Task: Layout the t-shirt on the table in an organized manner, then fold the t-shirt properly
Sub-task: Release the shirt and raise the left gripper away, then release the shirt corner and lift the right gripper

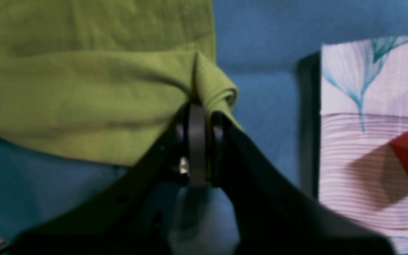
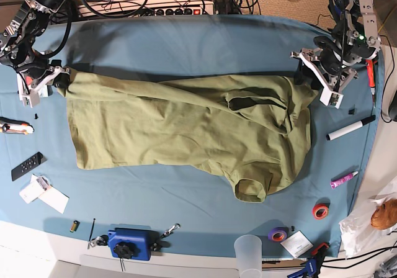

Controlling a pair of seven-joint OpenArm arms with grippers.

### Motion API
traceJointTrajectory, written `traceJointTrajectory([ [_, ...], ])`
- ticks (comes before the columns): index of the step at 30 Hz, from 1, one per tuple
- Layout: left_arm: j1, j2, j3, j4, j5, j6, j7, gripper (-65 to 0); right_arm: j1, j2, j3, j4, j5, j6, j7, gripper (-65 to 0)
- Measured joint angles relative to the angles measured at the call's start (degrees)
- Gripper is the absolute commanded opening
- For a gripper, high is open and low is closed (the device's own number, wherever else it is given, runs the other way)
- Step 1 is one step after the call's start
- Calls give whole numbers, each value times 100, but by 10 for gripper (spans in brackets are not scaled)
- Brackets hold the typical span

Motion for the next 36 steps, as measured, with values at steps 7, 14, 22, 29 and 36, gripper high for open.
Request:
traceJointTrajectory([
  [7, 0, 0, 0, 63, -203, -2, 275, -367, 28, 118, 2, 0, 629, 4, 409, -482],
  [14, 61, -2, 0, 63, -201, -2, 743, -367, 485, 138, 17, 0, 584, 15, 402, -482],
  [22, 422, -2, 0, 63, -201, -2, 739, -367, 1071, 144, 22, 0, 590, 15, 402, -482],
  [29, 708, -13, -11, 107, -249, -4, 634, -367, 811, 188, 669, 0, 1832, 20, -601, -482],
  [36, 717, -13, -15, 111, -249, -7, 625, -367, 155, 203, 1574, 0, 2485, 15, -579, -482],
])
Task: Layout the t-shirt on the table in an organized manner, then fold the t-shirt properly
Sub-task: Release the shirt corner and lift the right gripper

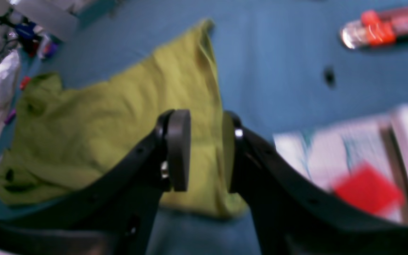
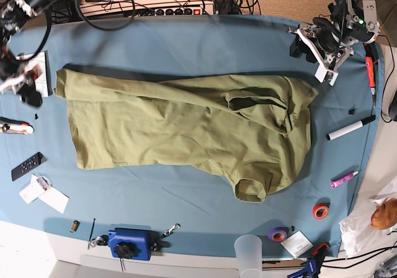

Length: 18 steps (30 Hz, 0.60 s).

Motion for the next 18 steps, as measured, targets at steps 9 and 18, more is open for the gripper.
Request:
traceJointTrajectory([
  [9, 17, -2, 0, 0, 0, -107, -2, -367, -828, -114, -76, 0, -116, 0, -26, -482],
  [18, 20, -2, 0, 0, 2, -254, -2, -367, -796, -254, -267, 0, -396, 0, -7, -482],
])
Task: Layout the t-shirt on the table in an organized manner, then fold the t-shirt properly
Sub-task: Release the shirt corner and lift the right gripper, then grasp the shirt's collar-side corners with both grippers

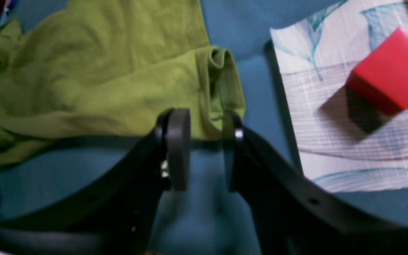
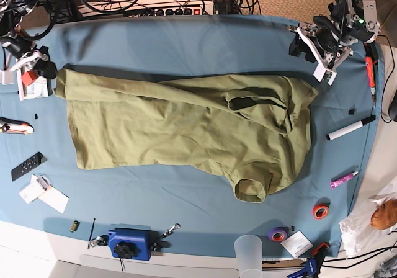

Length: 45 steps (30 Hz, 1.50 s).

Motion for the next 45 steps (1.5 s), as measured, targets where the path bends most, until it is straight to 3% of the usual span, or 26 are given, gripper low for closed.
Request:
traceJointTrajectory([
  [4, 0, 0, 0, 0, 0, 0, 2, -367, 2, -2, -595, 0, -505, 2, 52, -482],
  [7, 0, 0, 0, 0, 0, 0, 0, -367, -9, -15, -973, 0, -1161, 2, 715, -482],
  [10, 0, 0, 0, 0, 0, 0, 0, -367, 81, -4, -1075, 2, -1451, 2, 846, -492],
  [13, -2, 0, 0, 0, 0, 0, 2, -367, 221, -7, -1082, 0, -1526, 0, 822, -650],
  [25, -9, 0, 2, 0, 0, 0, -44, -367, 1150, -13, -1080, 0, -1541, 2, 984, -650],
  [32, -17, 2, 2, 0, 0, 0, -44, -367, 1639, -13, -1086, 0, -2538, 4, 1322, -650],
  [38, -17, 2, 2, 0, 0, 0, -44, -367, 1624, -13, -1086, 0, -2728, 2, 1235, -650],
  [41, -17, -2, 0, -13, -177, -63, -42, -367, 1622, -13, -1086, 0, -2734, 2, 1104, -501],
  [44, 9, 26, 11, -50, -1543, -793, 37, -367, 1622, -13, -1086, 0, -2726, 2, 1099, -465],
  [45, -22, 90, 11, -39, -1740, -1027, 20, -367, 1622, -13, -1086, 0, -2721, 2, 1102, -465],
])
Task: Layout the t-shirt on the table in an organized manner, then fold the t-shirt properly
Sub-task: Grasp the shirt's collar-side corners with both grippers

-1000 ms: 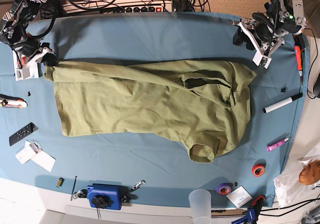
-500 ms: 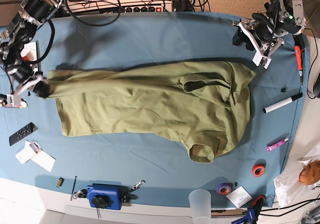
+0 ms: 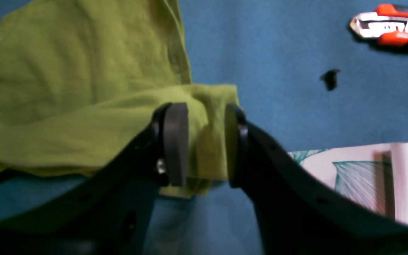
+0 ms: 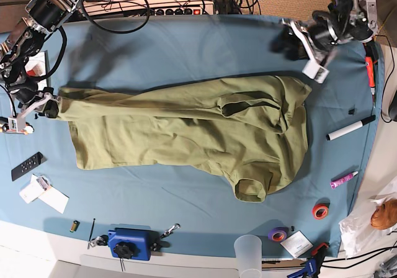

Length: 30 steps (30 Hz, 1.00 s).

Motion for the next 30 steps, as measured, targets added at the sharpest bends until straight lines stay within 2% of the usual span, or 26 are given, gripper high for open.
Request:
traceJointTrajectory([
  [1, -81, 94, 2, 4, 76, 7, 2, -366, 0, 0, 2, 0, 15, 0, -7, -465],
  [2, -188, 212, 4, 2, 442, 136, -66, -366, 0, 2, 2, 0, 44, -2, -37, -465],
  [5, -396, 372, 4, -4, 1261, 1209, -566, -366, 0, 7, 2, 0, 199, 0, -179, -465],
  [8, -544, 402, -4, -7, 1849, 1786, -662, -366, 0, 26, 11, 0, 472, -2, -184, -465],
  [10, -654, 407, -9, -7, 2002, 2087, -664, -366, 0, 76, 11, 0, 601, 0, -179, -465],
  [18, -623, 407, -116, -22, 1766, 2061, -575, -366, 0, 138, 28, 0, 573, 0, -181, -465],
  [21, -621, 442, -120, -22, 1464, 2037, -468, -366, 2, 138, 39, 0, 579, 0, -122, -466],
  [26, -619, 520, -120, -22, 1486, 2046, -470, -366, 15, 138, 588, 0, 1296, 0, -199, -466],
  [30, -619, 669, -118, -37, 1451, 2044, -468, -366, 20, 138, 1217, 2, 1751, 2, -717, -466],
])
